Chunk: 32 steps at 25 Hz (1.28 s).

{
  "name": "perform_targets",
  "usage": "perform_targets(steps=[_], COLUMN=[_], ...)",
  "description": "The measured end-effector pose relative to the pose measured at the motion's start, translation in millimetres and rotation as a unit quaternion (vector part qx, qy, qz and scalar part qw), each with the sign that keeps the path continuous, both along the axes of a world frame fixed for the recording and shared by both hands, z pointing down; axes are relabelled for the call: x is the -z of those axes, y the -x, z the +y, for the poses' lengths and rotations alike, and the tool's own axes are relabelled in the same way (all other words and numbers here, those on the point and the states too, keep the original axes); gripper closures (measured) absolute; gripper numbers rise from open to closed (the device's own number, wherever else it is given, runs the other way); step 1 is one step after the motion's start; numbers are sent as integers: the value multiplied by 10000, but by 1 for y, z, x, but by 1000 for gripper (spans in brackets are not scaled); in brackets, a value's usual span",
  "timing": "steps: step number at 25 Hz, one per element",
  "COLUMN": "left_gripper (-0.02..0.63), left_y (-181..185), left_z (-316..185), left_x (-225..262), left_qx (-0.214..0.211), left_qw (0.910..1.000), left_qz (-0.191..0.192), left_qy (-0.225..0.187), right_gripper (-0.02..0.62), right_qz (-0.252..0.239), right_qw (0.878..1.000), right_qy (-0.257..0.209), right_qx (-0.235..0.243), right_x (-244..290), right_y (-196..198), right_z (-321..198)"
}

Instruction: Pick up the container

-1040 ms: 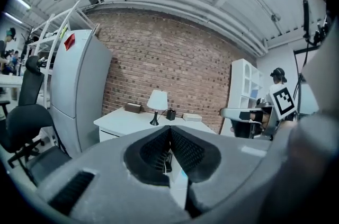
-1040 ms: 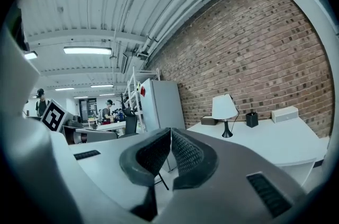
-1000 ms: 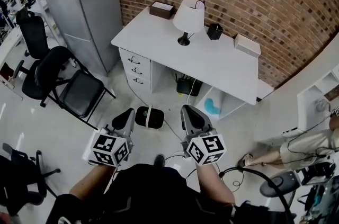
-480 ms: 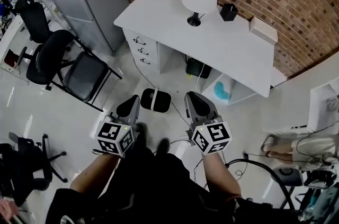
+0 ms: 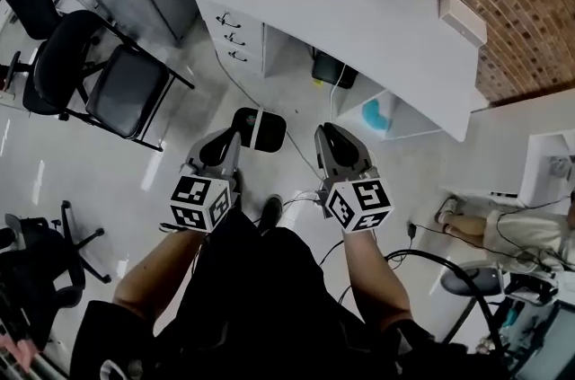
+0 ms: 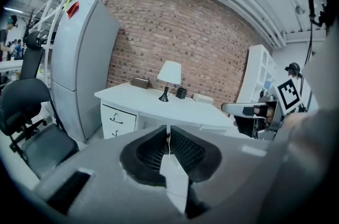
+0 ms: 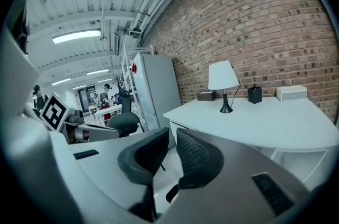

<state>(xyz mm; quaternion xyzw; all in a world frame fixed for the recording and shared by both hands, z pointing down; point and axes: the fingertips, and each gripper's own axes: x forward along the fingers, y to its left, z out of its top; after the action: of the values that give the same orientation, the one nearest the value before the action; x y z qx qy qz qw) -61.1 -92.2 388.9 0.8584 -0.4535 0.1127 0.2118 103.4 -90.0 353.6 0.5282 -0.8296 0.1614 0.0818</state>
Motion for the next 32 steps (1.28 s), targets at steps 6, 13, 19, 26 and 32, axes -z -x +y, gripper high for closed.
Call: perform_targets(steps=[6, 13, 19, 26, 32], left_gripper=[521, 492, 426, 426, 419], left_y=[-3, -6, -11, -28, -32], left_z=[-22, -38, -44, -48, -59], left_x=[-76, -163, -237, -298, -363], left_qx=[-107, -199, -160, -235, 1], left_qw=[9991, 9965, 9917, 9876, 9809], left_qz=[-259, -533, -697, -726, -815], left_qy=[314, 619, 1071, 1370, 1765], right_gripper=[586, 586, 586, 586, 586], right_qz=[114, 71, 54, 0, 65], right_qw=[9994, 9981, 9965, 9941, 9921], right_qy=[323, 609, 836, 1082, 1248], right_qx=[91, 13, -9, -68, -88], right_x=[-60, -129, -188, -243, -292], right_y=[9, 10, 11, 11, 5], right_z=[-24, -49, -57, -58, -56])
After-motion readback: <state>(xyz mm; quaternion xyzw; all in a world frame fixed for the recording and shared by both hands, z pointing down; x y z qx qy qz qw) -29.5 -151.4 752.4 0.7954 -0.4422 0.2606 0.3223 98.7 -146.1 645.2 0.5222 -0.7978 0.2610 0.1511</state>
